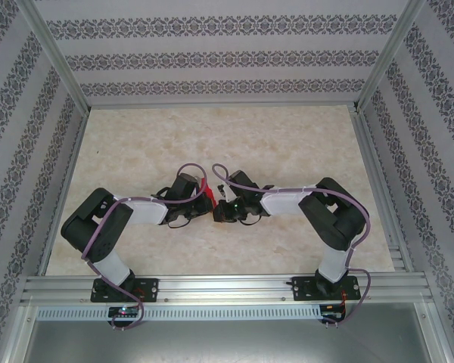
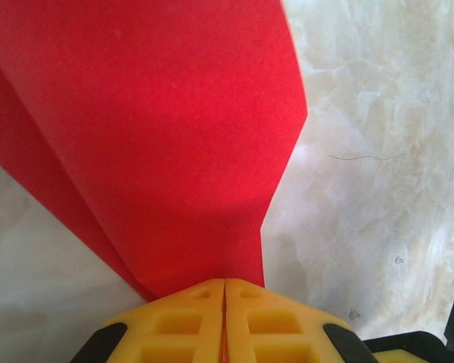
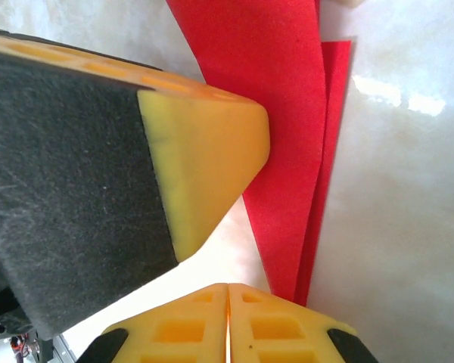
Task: Fold a paper plane with a square sheet of paper (pick it up from the middle)
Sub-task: Fold the wing for the fifth time at the center of the table.
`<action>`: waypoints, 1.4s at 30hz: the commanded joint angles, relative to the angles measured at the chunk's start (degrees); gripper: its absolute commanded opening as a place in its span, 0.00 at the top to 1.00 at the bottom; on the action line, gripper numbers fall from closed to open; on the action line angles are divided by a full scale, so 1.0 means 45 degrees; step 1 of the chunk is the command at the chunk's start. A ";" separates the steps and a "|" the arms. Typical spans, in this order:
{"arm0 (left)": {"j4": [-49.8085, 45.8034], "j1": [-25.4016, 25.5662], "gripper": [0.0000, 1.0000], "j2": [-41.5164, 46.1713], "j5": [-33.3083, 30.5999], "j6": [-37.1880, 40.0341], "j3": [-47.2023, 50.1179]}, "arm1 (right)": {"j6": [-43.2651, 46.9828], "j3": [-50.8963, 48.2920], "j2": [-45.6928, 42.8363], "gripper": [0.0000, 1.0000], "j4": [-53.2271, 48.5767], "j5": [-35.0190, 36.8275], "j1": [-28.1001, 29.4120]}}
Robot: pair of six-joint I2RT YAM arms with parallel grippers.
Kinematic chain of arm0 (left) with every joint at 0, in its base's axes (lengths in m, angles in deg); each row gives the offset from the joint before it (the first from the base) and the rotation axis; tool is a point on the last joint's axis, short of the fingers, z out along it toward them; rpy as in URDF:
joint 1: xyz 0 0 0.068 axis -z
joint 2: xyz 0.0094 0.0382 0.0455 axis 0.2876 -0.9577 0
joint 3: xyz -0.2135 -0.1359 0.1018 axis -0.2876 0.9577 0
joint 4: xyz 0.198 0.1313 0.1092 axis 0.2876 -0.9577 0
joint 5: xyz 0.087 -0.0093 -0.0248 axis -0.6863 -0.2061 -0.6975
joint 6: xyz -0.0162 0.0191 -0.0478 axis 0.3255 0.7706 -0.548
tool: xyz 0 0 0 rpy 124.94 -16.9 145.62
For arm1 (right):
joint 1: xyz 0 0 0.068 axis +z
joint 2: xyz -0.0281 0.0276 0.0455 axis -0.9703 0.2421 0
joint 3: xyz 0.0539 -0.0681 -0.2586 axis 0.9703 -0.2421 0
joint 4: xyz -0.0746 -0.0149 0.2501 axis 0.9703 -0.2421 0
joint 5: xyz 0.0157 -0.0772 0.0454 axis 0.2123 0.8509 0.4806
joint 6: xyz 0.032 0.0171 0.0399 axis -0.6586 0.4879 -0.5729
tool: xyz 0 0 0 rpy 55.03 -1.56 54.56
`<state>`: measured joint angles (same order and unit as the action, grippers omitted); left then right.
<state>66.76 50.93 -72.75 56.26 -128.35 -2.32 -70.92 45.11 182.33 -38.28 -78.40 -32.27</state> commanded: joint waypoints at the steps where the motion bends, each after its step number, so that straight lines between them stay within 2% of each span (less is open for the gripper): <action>1: -0.0738 0.0082 0.91 -0.0103 -0.0774 -0.0034 0.0425 | 0.0139 -0.0446 0.0256 0.91 0.0120 -0.0229 -0.0134; 6: -0.0748 0.0075 0.91 -0.0120 -0.0774 -0.0034 0.0397 | 0.0227 -0.0759 0.0128 0.91 0.0076 -0.0432 -0.0255; 13: -0.0749 0.0075 0.91 -0.0081 -0.0750 -0.0014 0.0411 | 0.0386 -0.0278 -0.1125 0.90 0.0325 -0.0366 -0.0482; 20: -0.0719 0.0080 0.91 -0.0081 -0.0670 -0.0014 0.0344 | 0.0608 0.0475 0.0012 0.90 -0.0305 -0.0069 -0.0537; 30: -0.0783 0.0077 0.91 -0.0061 -0.0729 -0.0031 0.0305 | 0.1008 0.0109 0.0637 0.91 -0.1063 0.0021 -0.0404; 38: -0.0963 0.0084 0.91 -0.0061 -0.0814 -0.0063 0.0262 | 0.1524 -0.0216 -0.0682 0.91 -0.2742 0.0142 -0.0420; 42: -0.0978 0.0077 0.91 -0.0088 -0.0743 -0.0053 0.0214 | 0.1452 0.0399 -0.1202 0.91 -0.2553 0.0256 -0.0418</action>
<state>66.76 50.93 -72.68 56.24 -128.35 -2.27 -65.59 45.22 179.07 -47.37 -78.62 -34.12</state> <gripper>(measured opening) 0.093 0.091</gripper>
